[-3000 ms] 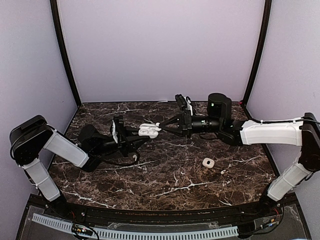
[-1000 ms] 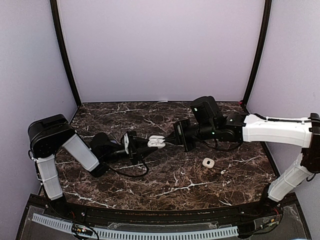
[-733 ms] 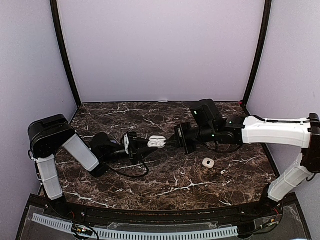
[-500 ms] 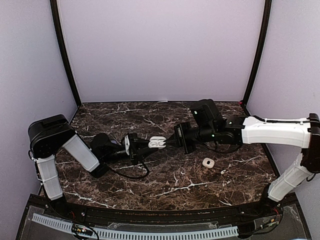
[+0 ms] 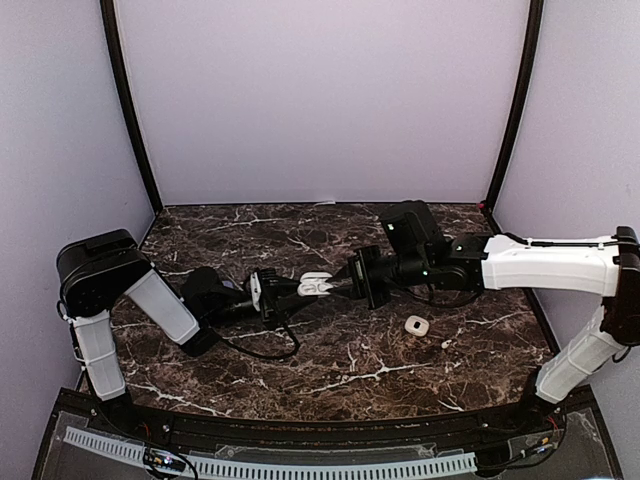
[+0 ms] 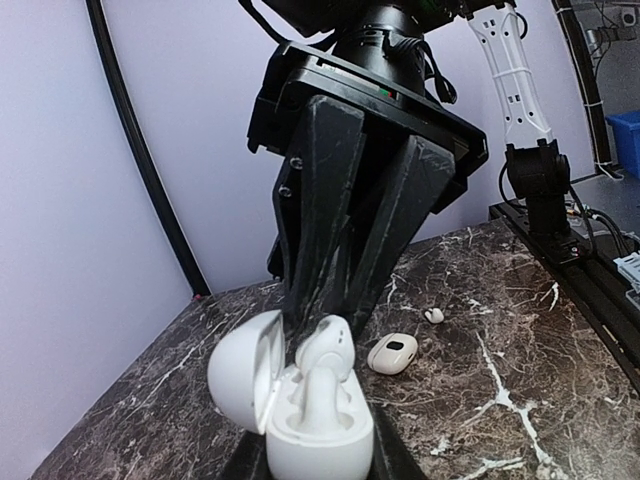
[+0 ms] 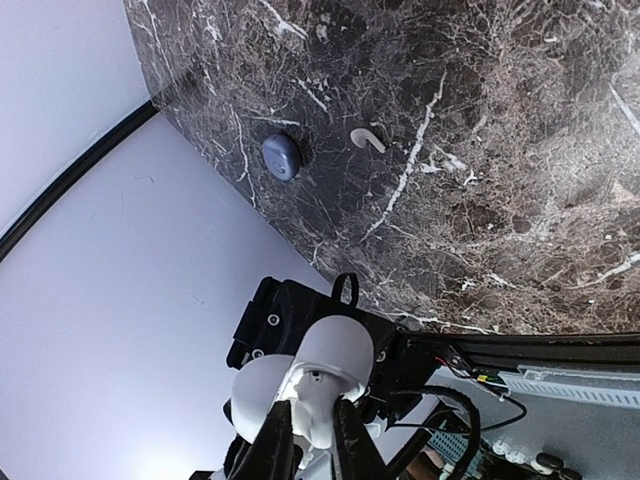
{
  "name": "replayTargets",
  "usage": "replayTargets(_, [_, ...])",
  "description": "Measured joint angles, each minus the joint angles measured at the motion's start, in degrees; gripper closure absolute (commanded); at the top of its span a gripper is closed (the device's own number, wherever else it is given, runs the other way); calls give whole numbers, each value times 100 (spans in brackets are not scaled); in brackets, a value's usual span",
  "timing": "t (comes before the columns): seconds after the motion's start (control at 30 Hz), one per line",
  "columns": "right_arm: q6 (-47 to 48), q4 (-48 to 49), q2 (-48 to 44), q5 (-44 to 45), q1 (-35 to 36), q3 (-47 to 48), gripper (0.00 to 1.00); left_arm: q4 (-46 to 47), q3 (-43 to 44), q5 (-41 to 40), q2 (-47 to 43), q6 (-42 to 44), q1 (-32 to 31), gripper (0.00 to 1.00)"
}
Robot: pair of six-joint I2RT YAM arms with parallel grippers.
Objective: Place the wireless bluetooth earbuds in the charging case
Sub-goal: Insert the right earbud into the right side groove of the charging case.
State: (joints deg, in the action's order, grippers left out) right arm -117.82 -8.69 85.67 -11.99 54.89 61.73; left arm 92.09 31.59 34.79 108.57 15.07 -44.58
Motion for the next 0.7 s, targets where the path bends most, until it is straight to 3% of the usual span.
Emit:
replayTargets(0.47, [127, 44, 15, 28, 11, -22, 84, 2, 22, -83, 0, -107, -7, 100])
replayTargets(0.7, [1119, -13, -461, 302, 13, -90, 85, 2, 22, -444, -2, -511, -22, 100])
